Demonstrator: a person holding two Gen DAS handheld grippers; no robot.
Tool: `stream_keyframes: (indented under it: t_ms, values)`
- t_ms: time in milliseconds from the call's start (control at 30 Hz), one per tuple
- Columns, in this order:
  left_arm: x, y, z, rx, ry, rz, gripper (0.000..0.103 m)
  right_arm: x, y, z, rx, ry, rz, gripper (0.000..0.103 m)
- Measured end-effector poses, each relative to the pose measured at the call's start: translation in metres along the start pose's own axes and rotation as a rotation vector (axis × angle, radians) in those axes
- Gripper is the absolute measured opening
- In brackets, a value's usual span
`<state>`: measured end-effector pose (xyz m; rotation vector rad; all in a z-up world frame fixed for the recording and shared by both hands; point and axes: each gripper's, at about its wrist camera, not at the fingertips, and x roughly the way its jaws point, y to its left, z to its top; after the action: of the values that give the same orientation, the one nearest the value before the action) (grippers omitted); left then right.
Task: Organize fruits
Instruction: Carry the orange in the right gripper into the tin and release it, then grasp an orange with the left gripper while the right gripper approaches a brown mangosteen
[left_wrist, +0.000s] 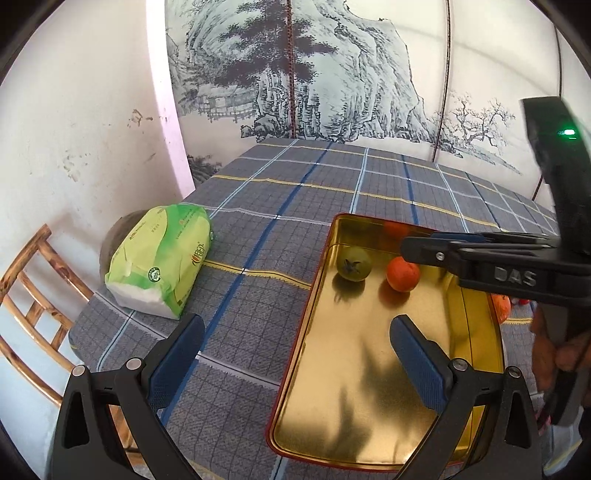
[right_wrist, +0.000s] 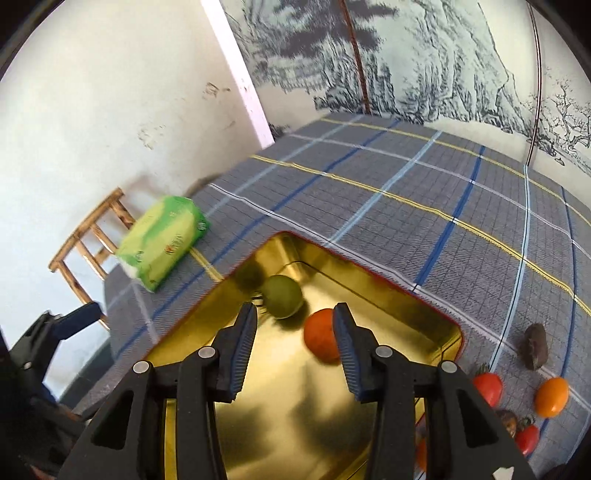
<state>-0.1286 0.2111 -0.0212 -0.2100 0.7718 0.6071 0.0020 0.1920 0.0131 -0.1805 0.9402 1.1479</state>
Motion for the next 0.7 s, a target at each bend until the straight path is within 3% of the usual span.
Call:
stream_keyframes:
  t_ms: [300, 533, 700]
  values:
    - [-0.012, -0.013, -0.003, 0.041, -0.006, 0.005, 0.1, -0.053, 0.011, -0.034, -0.005, -0.08, 0.035, 0.041]
    - [-0.028, -0.031, -0.006, 0.088, -0.02, 0.003, 0.1, -0.109, -0.006, -0.079, -0.013, -0.155, -0.054, 0.046]
    - [-0.04, -0.051, -0.006, 0.127, -0.029, -0.004, 0.1, -0.153, -0.048, -0.121, 0.068, -0.185, -0.135, 0.048]
